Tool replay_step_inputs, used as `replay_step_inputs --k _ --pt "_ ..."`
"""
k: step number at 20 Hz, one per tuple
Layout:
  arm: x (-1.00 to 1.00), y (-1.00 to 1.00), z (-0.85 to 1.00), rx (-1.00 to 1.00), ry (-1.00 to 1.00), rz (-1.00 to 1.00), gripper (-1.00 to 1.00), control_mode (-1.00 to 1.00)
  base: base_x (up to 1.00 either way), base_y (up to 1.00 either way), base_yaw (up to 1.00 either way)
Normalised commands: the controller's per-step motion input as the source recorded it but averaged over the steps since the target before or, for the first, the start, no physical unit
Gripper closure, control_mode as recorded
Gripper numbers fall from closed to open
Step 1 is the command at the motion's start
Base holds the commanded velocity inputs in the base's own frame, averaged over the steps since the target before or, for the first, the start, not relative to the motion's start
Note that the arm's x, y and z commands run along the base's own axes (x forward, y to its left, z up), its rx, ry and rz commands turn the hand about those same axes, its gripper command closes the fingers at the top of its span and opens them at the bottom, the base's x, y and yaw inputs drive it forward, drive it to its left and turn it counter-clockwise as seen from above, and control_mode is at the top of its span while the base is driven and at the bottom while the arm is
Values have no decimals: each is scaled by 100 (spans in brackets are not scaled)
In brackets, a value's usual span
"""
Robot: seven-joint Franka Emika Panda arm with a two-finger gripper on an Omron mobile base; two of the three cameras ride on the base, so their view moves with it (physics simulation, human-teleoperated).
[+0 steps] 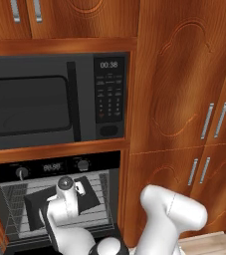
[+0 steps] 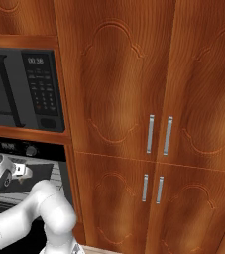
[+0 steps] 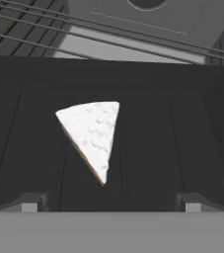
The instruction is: Take the baked cake out of the oven and place it on the plate for cooling. Then close the oven door.
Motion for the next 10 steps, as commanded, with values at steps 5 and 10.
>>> replay_step_inputs --k 5,10 --pt "11 11 -23 10 0 0 -100 -100 0 0 0" --pt "12 20 -17 4 0 0 -100 -100 0 0 0"
